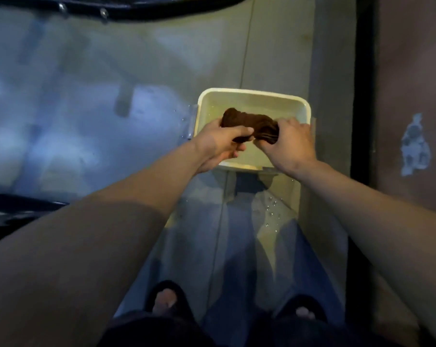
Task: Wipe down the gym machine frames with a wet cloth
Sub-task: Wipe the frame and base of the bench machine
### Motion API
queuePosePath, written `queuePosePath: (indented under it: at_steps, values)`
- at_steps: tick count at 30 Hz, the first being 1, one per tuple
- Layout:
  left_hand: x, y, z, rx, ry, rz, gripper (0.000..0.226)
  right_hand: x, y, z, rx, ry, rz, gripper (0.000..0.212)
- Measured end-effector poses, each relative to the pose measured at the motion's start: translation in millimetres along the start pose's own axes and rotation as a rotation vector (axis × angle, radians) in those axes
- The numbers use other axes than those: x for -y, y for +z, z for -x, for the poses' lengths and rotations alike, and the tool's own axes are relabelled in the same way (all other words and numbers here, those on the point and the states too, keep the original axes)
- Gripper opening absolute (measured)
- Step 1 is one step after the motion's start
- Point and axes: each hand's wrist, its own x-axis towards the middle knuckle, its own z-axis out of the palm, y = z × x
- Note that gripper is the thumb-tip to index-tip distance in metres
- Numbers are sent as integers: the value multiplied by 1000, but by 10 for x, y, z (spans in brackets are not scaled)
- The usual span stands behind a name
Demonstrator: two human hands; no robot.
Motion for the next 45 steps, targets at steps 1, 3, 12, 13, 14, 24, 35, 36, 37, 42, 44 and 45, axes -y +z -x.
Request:
queuePosePath:
  at_steps: [1,3,12,13,14,24,35,36,37,42,44,45]
  values:
    - [3,-28,140,5,-42,31,34,20,-31,135,48,-15,-9,49]
    - [9,-86,463,-23,-116,29,34,118,-133,453,181,-46,-121,57]
    - [-43,-114,1812,-255,-304,-60,59,767,-534,1556,421,251,-800,24]
    - [-22,-100,1955,-249,-312,-73,53,838,-563,1671,445,291,-877,21]
    - [-10,-80,2091,-239,-312,-70,50,916,-610,1792,492,303,-929,20]
    - [-81,163,2990,-317,-191,215,26,1351,-1081,2682,405,348,-886,39]
    - [-164,181,4118,-239,-201,346,40,1520,-1617,3560,131,425,-1009,36]
    - [-154,194,4235,-225,-197,378,40,1539,-1671,3651,111,398,-993,33]
    - [-131,200,4364,-218,-190,408,41,1564,-1718,3748,101,365,-970,27]
    - [-61,247,4994,-256,-137,496,41,1759,-1955,4117,195,230,-843,17]
    - [-25,277,5224,-288,-138,527,33,1837,-2055,4277,221,250,-865,18]
    - [-31,291,5354,-312,-143,548,28,1889,-2113,4367,225,256,-870,18]
